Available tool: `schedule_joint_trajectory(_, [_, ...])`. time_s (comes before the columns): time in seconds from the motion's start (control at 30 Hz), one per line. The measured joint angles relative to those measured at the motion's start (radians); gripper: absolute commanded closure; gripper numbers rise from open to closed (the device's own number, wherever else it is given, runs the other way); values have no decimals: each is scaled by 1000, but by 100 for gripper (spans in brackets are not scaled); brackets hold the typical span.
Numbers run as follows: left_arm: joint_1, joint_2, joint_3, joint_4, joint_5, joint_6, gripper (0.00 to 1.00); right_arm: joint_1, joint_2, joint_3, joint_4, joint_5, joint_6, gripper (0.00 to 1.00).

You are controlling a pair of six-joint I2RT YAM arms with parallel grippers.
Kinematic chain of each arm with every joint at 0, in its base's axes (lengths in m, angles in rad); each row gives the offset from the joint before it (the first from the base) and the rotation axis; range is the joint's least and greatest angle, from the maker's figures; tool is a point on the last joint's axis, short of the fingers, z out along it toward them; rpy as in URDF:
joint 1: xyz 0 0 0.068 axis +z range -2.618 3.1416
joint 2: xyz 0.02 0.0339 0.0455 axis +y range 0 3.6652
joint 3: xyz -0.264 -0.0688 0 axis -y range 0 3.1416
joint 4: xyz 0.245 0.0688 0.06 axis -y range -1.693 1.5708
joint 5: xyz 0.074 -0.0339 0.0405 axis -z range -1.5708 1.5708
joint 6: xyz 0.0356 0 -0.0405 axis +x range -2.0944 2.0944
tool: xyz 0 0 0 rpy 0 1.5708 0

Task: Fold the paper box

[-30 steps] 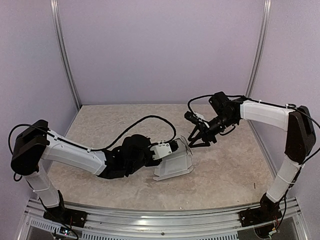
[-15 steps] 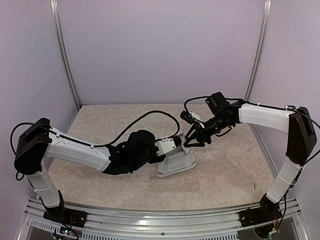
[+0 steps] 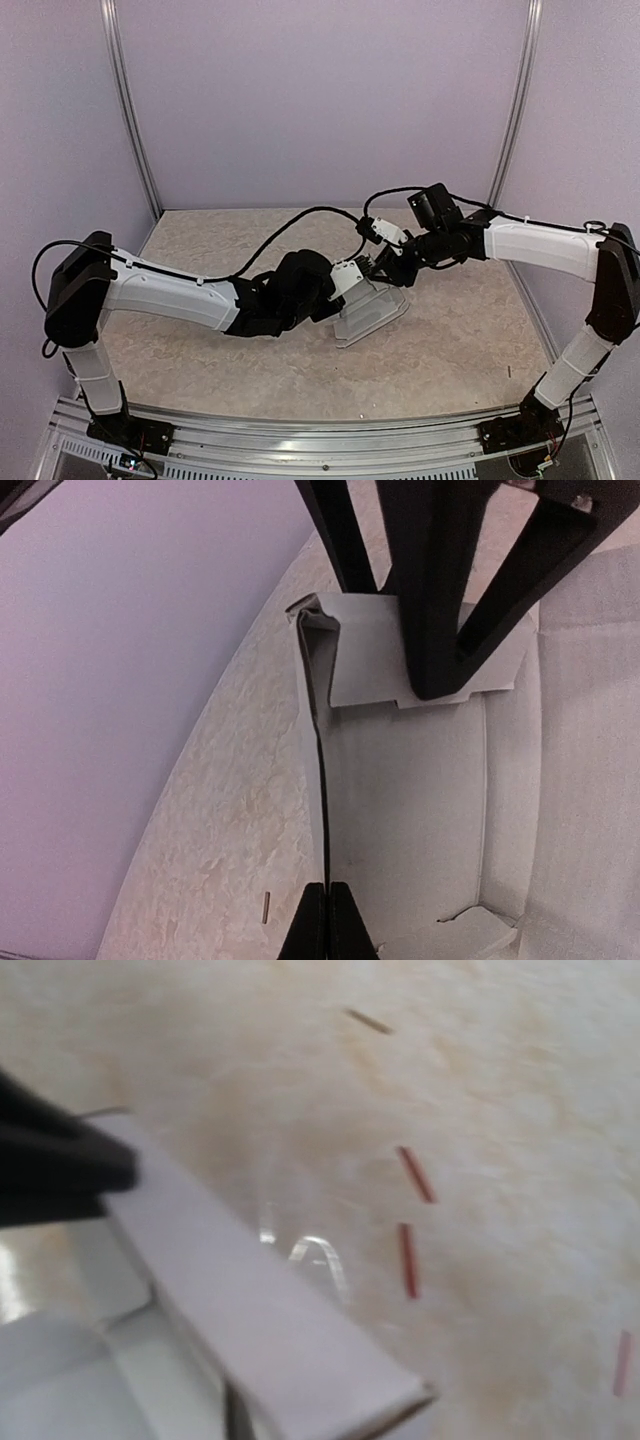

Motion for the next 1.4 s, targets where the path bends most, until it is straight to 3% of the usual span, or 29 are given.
schedule_joint_trajectory(0.43, [1,29,147,-156,25,-206,100,28,-31,-6,74,232,30,89])
schedule_joint_trajectory(0.73, [-2,55,222,-183,117,-348,69,40,-31,-12,100,341,14,94])
schedule_joint_trajectory(0.87, [-8,21,219,-185,196,-421,62,40,-29,-19,98,340,-13,94])
schedule_joint_trajectory(1.0, [0,-75,154,-183,249,-496,61,40,7,-7,51,290,-56,94])
schedule_joint_trajectory(1.23, [69,-261,-55,-183,278,-624,60,41,222,111,-191,175,-147,93])
schedule_joint_trajectory(1.4, [126,-295,-156,-185,285,-675,60,51,288,188,-294,216,-156,92])
